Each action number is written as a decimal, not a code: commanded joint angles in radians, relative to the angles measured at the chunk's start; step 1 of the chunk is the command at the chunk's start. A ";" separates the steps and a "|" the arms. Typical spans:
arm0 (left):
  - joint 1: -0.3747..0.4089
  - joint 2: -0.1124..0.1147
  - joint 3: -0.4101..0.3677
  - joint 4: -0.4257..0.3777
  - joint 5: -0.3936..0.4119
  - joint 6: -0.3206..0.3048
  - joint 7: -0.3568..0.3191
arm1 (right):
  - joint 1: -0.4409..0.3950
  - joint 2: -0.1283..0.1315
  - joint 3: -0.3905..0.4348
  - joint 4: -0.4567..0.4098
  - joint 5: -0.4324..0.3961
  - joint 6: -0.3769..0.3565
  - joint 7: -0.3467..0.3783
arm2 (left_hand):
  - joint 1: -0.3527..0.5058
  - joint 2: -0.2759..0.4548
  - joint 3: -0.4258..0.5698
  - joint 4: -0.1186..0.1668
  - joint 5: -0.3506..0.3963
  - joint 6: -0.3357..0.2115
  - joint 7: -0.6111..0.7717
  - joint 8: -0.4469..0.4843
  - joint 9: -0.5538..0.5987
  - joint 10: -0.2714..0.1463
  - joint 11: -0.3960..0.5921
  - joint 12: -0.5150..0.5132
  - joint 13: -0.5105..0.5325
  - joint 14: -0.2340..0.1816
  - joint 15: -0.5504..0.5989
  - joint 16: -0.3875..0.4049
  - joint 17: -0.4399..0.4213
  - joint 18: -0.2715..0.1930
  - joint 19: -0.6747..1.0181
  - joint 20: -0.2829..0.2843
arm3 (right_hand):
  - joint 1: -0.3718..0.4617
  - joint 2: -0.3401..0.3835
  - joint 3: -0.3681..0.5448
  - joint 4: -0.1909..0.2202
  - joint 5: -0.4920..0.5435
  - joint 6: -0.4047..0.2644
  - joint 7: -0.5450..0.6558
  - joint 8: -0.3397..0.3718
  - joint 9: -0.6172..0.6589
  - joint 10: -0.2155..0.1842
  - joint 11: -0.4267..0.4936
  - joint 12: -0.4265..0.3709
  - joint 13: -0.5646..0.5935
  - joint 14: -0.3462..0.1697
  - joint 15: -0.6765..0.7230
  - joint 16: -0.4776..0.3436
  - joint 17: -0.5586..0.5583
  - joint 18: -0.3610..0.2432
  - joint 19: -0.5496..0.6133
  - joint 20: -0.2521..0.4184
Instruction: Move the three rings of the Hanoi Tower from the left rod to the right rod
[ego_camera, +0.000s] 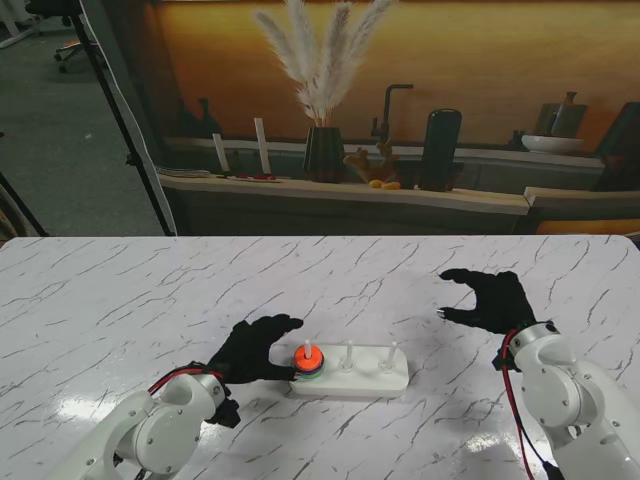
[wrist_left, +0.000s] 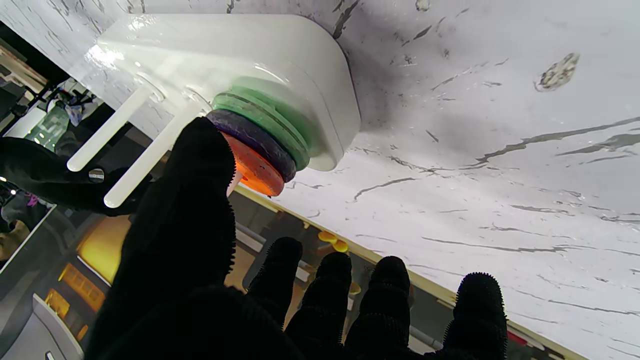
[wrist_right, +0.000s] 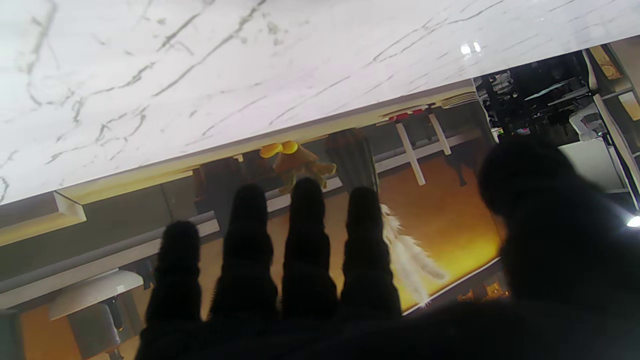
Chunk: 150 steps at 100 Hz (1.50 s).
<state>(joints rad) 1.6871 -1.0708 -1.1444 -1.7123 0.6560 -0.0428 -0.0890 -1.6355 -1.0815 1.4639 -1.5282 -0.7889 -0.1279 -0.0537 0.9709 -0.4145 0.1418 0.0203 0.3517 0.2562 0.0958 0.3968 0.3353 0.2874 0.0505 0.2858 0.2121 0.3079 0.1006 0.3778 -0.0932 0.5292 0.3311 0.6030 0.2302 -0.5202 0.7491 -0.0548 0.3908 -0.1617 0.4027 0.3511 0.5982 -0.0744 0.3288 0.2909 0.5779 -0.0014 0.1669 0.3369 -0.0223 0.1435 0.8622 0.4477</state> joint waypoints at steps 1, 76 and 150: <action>0.000 0.000 0.008 0.007 -0.001 -0.024 -0.017 | -0.006 -0.004 -0.003 -0.003 0.000 0.002 0.000 | 0.007 -0.044 0.029 0.028 -0.030 0.009 -0.011 0.018 -0.024 0.008 -0.001 0.019 0.011 0.008 0.007 0.015 -0.002 0.030 0.037 0.022 | 0.004 0.023 -0.018 0.017 0.024 0.010 0.003 0.000 0.023 -0.003 0.004 0.002 0.016 0.003 0.019 0.008 -0.005 0.247 0.011 -0.006; -0.039 -0.004 0.064 0.047 -0.007 0.005 -0.001 | -0.015 -0.007 0.003 -0.005 0.012 -0.001 -0.010 | 0.039 0.013 0.040 0.010 0.050 -0.053 0.041 0.055 0.002 -0.012 0.012 0.035 0.053 -0.002 0.047 0.067 -0.009 0.026 0.133 0.037 | 0.011 0.028 -0.026 0.018 0.029 0.010 0.007 0.001 0.031 -0.002 0.007 0.002 0.020 0.001 0.021 0.008 -0.003 0.247 0.017 -0.010; -0.046 -0.011 0.080 0.054 -0.023 0.030 0.021 | -0.022 -0.007 0.005 -0.006 0.020 0.006 -0.002 | 0.181 0.176 -0.118 0.012 0.205 -0.171 0.158 0.123 0.046 -0.034 0.026 0.043 0.083 -0.009 0.061 0.091 -0.012 0.020 0.171 0.019 | 0.014 0.032 -0.028 0.019 0.025 0.011 0.006 0.000 0.029 0.003 0.006 0.001 0.019 0.003 0.022 0.008 -0.001 0.247 0.023 -0.012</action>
<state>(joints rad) 1.6360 -1.0746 -1.0641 -1.6592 0.6399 0.0034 -0.0574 -1.6498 -1.0825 1.4733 -1.5295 -0.7713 -0.1243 -0.0592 1.0980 -0.2912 0.0253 0.0170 0.5151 0.1454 0.2085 0.4926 0.3698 0.2738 0.0675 0.3062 0.2857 0.3090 0.1500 0.4532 -0.0938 0.5294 0.4660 0.6216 0.2426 -0.5017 0.7367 -0.0548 0.3908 -0.1616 0.4027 0.3510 0.5983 -0.0742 0.3290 0.2909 0.5985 -0.0014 0.1673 0.3373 -0.0141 0.1435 0.8731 0.4465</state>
